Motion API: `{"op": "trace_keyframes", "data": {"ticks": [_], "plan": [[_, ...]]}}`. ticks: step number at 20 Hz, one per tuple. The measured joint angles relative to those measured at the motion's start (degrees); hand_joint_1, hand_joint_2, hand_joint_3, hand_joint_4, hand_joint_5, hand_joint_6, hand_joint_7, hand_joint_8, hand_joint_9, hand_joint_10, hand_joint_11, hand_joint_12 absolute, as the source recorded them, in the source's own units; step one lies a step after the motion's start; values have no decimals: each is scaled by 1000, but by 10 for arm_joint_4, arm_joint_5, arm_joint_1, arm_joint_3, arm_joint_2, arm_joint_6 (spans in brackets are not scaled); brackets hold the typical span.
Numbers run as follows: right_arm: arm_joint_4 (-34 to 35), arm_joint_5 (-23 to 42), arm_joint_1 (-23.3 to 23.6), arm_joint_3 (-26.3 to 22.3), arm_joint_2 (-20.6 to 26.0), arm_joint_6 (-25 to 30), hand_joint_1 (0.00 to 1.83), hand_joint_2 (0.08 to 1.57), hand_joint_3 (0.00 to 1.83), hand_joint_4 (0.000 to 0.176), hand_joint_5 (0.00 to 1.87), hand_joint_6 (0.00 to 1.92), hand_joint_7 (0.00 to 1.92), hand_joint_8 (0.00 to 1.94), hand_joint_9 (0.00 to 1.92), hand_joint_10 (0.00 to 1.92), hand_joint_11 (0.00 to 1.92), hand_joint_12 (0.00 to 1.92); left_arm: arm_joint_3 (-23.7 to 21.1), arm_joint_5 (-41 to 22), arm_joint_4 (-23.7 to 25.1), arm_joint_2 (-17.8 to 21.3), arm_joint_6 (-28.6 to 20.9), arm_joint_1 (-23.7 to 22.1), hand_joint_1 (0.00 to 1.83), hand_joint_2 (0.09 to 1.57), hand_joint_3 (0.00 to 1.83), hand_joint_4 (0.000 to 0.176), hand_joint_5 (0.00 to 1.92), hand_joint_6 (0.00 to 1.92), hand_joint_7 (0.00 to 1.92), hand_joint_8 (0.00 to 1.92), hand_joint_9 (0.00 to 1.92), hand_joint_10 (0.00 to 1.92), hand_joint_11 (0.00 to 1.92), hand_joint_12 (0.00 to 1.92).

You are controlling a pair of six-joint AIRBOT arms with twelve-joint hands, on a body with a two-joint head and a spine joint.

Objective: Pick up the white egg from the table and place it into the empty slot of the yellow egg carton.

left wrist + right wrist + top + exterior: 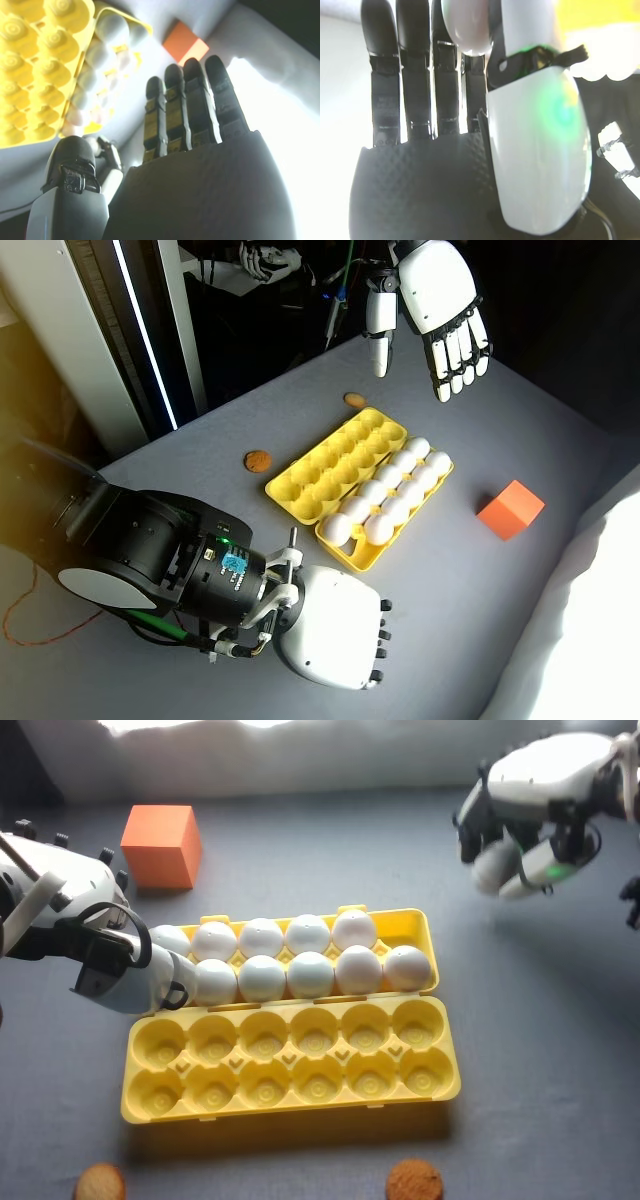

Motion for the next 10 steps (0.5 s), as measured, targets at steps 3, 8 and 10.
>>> {"op": "trace_keyframes", "data": {"ticks": [3,8,10], "plan": [[-22,-4,1,-20,0,0,1382,1103,0,0,888,1042,1043,902,957,1136,672,1287,0,0,0,0,0,0,0,1244,0,0,317,3,307,4,242,3,0,410],[-24,-4,5,-48,0,0,1384,1091,1,0,941,931,1057,899,956,1147,676,1301,0,1,0,-1,0,0,0,1244,1,0,308,2,297,1,235,1,0,413],[-29,-7,11,-57,0,0,1383,1094,0,0,927,960,1075,878,936,1162,632,1355,0,0,0,-1,0,0,0,1243,0,0,322,4,315,5,249,4,0,428]]}}
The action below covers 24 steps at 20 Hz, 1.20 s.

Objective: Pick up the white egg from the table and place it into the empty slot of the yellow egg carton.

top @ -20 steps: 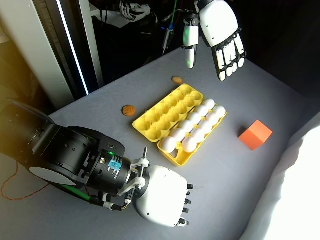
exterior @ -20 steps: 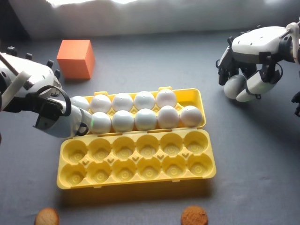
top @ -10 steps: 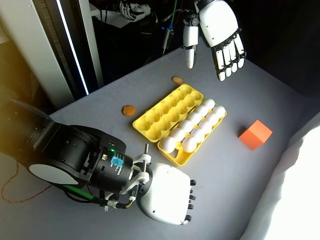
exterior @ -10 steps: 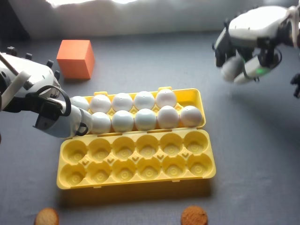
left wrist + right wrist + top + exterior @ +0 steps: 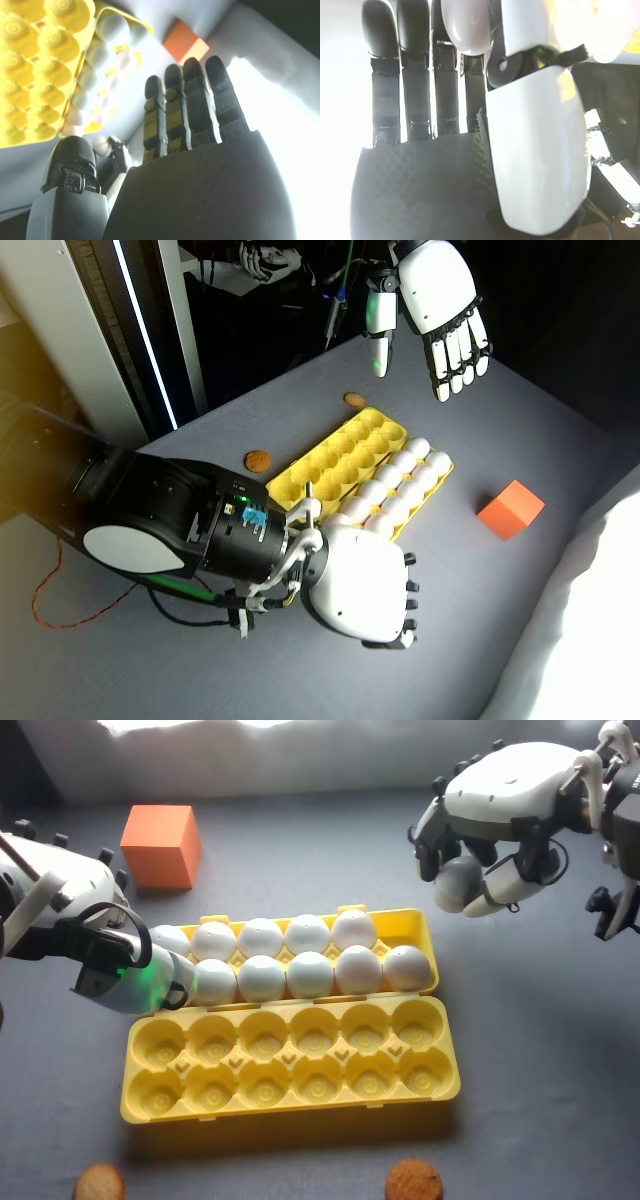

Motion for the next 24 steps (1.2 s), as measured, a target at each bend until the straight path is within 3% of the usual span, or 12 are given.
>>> {"op": "trace_keyframes", "data": {"ticks": [9,11,19,22,24], "plan": [[-8,-8,22,-27,-3,0,1384,1094,1,0,928,948,1038,908,966,1154,648,1341,0,1,0,0,0,0,0,1247,0,0,294,2,295,0,238,1,0,410],[-8,-18,22,-31,-3,0,1379,1109,1,0,883,1000,1030,974,924,1182,621,1342,0,0,0,0,0,0,0,1250,0,0,332,6,322,4,261,4,0,487],[-8,-23,10,-46,-15,0,1384,1096,0,0,939,899,1069,940,921,1173,612,1412,0,0,0,0,0,0,0,1248,0,0,327,4,323,6,260,6,0,479],[-8,-16,6,-46,-15,-6,1381,1104,1,0,915,975,1046,926,915,1194,606,1401,0,0,0,0,0,0,0,1256,1,0,322,2,315,2,254,2,0,449],[-8,-15,0,-46,-18,-16,1370,1138,3,0,802,1144,997,954,857,1291,522,1406,0,1,0,0,0,0,0,1254,0,0,326,3,316,1,254,1,0,466]]}}
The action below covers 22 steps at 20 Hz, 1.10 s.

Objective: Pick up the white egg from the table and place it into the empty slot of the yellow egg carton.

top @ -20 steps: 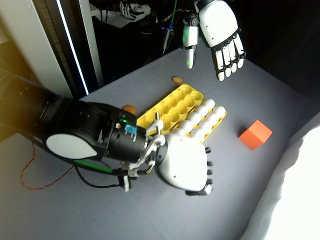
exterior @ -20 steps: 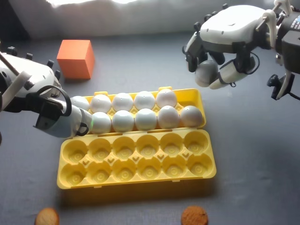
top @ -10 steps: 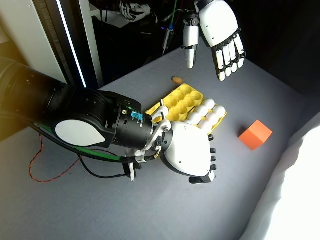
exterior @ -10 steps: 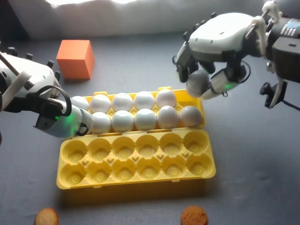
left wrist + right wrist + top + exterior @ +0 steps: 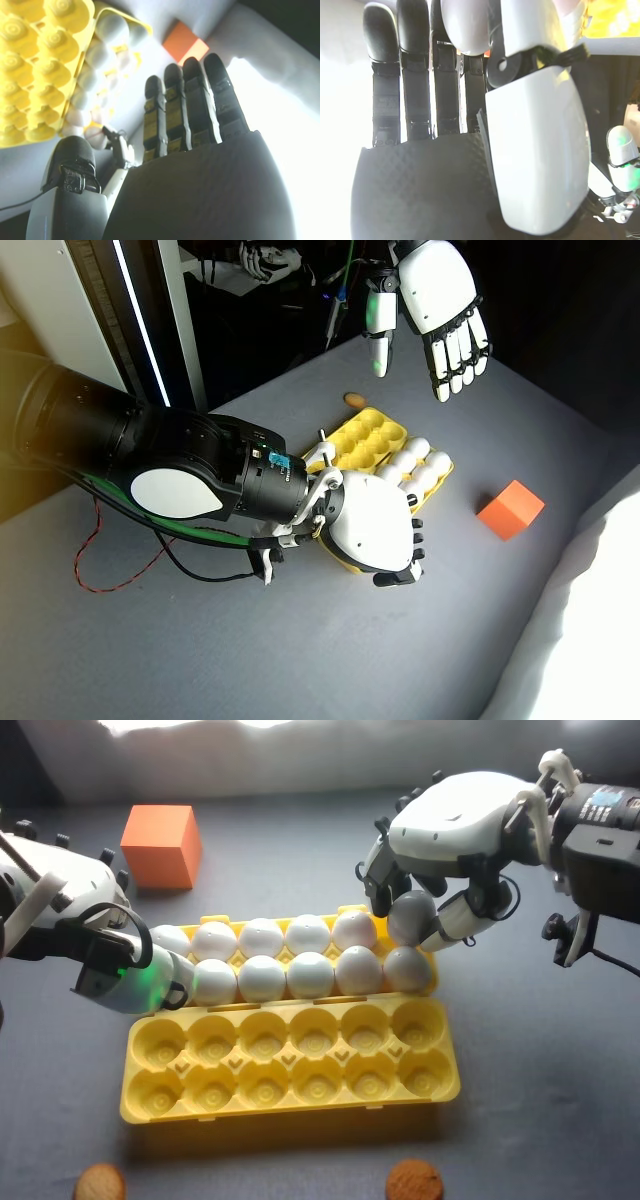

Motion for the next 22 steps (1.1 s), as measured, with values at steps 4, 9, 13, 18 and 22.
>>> {"op": "trace_keyframes", "data": {"ticks": [4,9,13,18,22], "plan": [[0,7,-1,0,0,-8,1184,1199,1,0,729,1343,905,1138,781,594,410,1417,0,0,0,0,0,0,0,1259,0,0,358,5,369,8,300,8,0,528],[0,16,-8,0,0,-14,1103,1075,0,0,778,205,891,135,707,479,278,1442,0,-1,0,0,0,0,0,1261,2,0,344,5,342,5,270,1,0,489],[0,17,-9,0,0,-16,1093,1091,3,0,770,64,875,31,667,423,209,1451,0,0,0,0,0,0,0,1268,1,0,349,4,346,3,271,3,0,460],[0,17,-9,0,0,-25,1125,1072,0,0,762,42,868,18,662,416,217,1431,0,0,0,0,0,0,0,1263,1,0,359,3,374,5,306,6,0,508],[0,22,-14,0,0,-26,1093,1093,3,0,721,17,822,0,624,401,174,1438,0,0,0,0,0,0,0,1267,1,0,356,0,346,2,282,1,0,467]]}}
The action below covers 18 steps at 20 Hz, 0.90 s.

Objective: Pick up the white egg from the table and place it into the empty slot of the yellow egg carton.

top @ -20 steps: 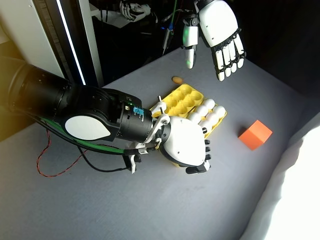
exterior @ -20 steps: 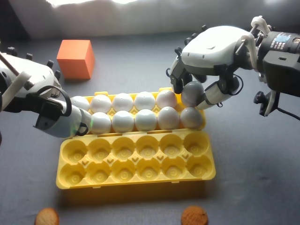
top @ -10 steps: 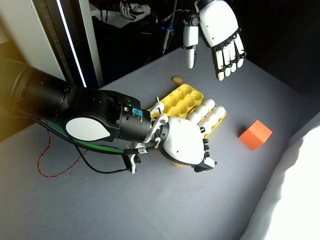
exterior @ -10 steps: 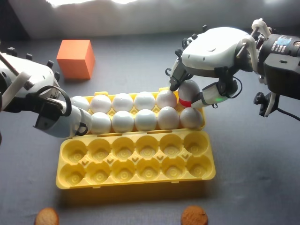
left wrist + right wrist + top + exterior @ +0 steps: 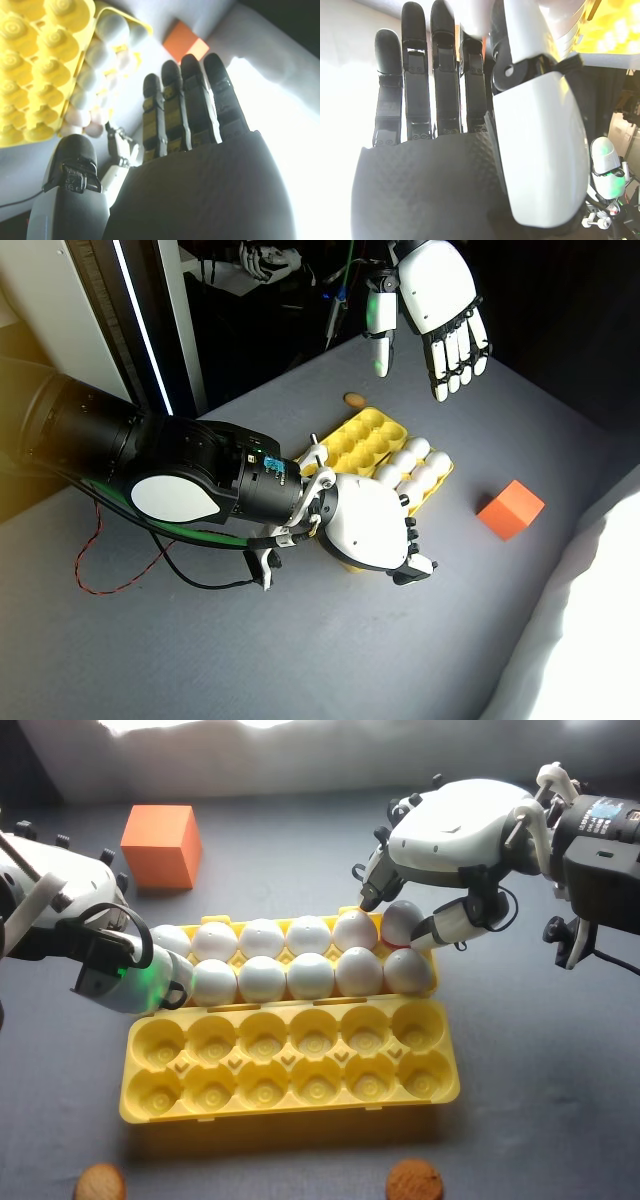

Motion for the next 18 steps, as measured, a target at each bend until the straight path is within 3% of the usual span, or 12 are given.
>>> {"op": "trace_keyframes", "data": {"ticks": [18], "plan": [[0,-4,-1,0,11,-1,937,1081,3,0,538,0,590,0,471,252,15,1383,0,0,0,0,0,0,0,1266,1,0,339,0,339,2,274,0,0,453]]}}
